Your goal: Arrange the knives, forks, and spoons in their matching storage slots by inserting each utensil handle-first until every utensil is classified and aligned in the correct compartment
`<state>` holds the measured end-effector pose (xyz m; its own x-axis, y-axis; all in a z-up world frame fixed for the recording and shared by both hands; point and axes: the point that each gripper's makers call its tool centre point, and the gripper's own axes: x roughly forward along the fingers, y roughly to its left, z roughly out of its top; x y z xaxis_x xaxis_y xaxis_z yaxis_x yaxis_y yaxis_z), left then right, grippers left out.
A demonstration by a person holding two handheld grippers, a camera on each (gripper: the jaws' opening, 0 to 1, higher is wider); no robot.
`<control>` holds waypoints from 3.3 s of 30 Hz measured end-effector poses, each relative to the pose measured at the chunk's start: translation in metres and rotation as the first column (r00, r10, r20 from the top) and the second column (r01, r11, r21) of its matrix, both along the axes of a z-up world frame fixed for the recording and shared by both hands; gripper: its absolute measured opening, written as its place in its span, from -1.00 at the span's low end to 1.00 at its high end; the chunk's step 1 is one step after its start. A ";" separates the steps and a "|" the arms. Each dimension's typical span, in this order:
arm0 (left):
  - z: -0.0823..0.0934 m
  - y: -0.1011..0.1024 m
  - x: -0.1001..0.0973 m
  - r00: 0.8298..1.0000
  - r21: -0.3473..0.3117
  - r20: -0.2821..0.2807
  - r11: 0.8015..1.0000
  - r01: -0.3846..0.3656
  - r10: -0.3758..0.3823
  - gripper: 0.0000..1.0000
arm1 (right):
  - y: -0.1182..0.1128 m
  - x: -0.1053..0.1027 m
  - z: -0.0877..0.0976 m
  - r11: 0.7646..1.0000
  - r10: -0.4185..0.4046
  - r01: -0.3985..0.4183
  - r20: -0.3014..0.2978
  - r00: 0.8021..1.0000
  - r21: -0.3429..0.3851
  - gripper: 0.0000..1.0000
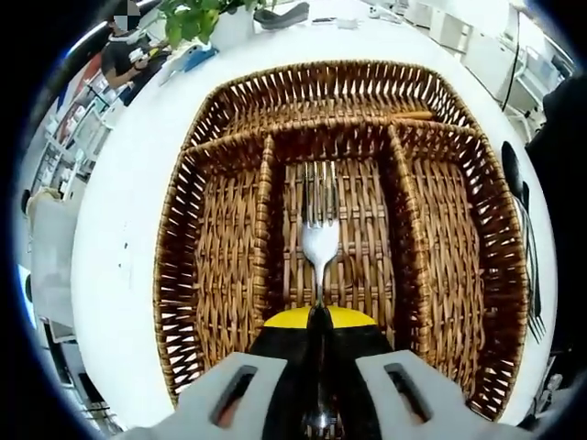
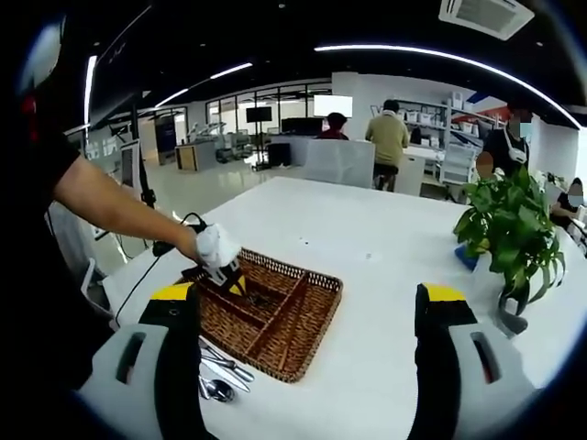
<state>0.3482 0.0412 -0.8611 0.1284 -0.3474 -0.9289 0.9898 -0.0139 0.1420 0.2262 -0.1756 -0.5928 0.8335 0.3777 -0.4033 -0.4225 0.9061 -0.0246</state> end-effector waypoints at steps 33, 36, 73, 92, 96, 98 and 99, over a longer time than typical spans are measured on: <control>0.203 0.067 0.010 0.884 -0.667 -0.034 0.648 -0.368 0.467 0.99 | -0.002 0.012 0.009 1.000 0.001 -0.001 0.065 0.998 0.008 1.00; 0.215 0.077 0.001 0.865 -0.691 -0.051 0.607 -0.392 0.500 0.99 | -0.004 0.010 0.010 1.000 -0.001 0.000 0.066 0.998 0.009 1.00; 0.279 0.193 -0.171 0.579 -0.766 0.070 0.416 -0.490 0.813 0.99 | -0.024 -0.049 0.000 0.988 0.150 -0.154 0.115 0.982 0.023 1.00; 0.281 0.191 -0.169 0.628 -0.748 0.087 0.467 -0.472 0.774 0.99 | -0.013 -0.062 0.010 0.986 0.162 -0.164 0.115 0.980 0.005 1.00; 0.282 0.189 -0.168 0.631 -0.749 0.093 0.471 -0.465 0.770 0.99 | -0.013 -0.061 0.010 0.985 0.170 -0.169 0.112 0.979 -0.015 1.00; 0.282 0.188 -0.169 0.629 -0.751 0.095 0.470 -0.464 0.772 0.99 | -0.014 -0.060 0.013 0.986 0.169 -0.168 0.118 0.979 -0.012 1.00; 0.282 0.187 -0.170 0.629 -0.752 0.098 0.471 -0.461 0.771 0.99 | -0.014 -0.060 0.014 0.985 0.172 -0.172 0.123 0.977 -0.011 1.00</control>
<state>0.1782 0.2278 -0.5792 0.8226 -0.4619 -0.3317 0.5397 0.8178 0.1997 0.1663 -0.1898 -0.5788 0.7994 0.5193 -0.3022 -0.5655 0.8202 -0.0866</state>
